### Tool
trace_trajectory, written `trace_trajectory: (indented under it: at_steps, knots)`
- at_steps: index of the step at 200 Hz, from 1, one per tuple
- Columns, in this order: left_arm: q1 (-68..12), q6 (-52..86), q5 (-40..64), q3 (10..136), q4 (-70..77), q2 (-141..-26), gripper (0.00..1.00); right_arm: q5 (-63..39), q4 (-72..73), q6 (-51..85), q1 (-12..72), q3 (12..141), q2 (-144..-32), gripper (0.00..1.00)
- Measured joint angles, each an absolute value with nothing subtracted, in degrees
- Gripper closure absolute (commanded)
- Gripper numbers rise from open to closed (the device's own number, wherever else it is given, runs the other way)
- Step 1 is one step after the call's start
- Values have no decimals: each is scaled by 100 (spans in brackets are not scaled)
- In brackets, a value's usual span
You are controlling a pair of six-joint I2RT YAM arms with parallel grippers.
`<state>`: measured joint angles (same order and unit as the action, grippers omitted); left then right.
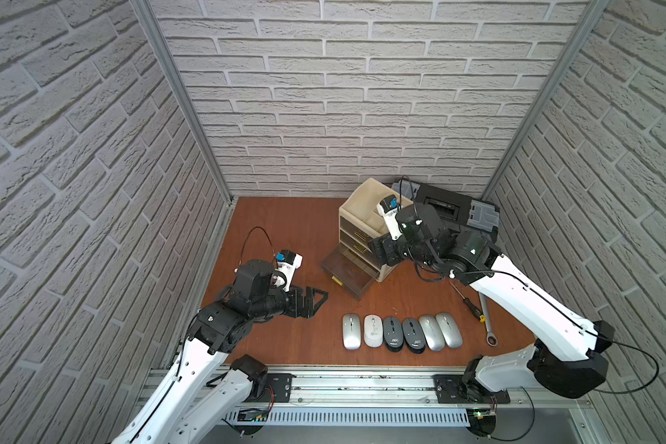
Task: Take the mice out of the drawer
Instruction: Close the drawer in the storage box.
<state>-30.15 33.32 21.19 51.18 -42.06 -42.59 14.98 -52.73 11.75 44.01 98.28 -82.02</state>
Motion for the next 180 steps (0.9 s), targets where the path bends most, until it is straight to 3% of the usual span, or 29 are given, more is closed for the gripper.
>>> trace_trajectory:
  at_steps: [11,55,73,95,119,141,180]
  knots:
    - [-3135,3470,1883,5116,-4029,-4407,3,1341,-5369,989,4250,10084,-8401,37]
    - [-3760,4056,746,4731,-3242,-4873,10,827,-5808,445,3785,10792,-9172,49]
    - [-3828,4353,397,4429,-2991,-4928,18,716,-5929,301,3647,10897,-9360,55]
    - [-3833,4709,56,4091,-2792,-4963,34,611,-6005,202,3472,10973,-9531,58]
    - [-3833,4960,-252,3887,-2657,-5127,45,493,-6036,130,3343,10989,-9682,59]
    - [-3833,5118,-436,3756,-2359,-5417,65,416,-6051,97,3282,10989,-9784,59]
    - [-3833,5258,-622,3365,-1658,-5972,71,353,-6069,47,3245,10989,-9913,63]
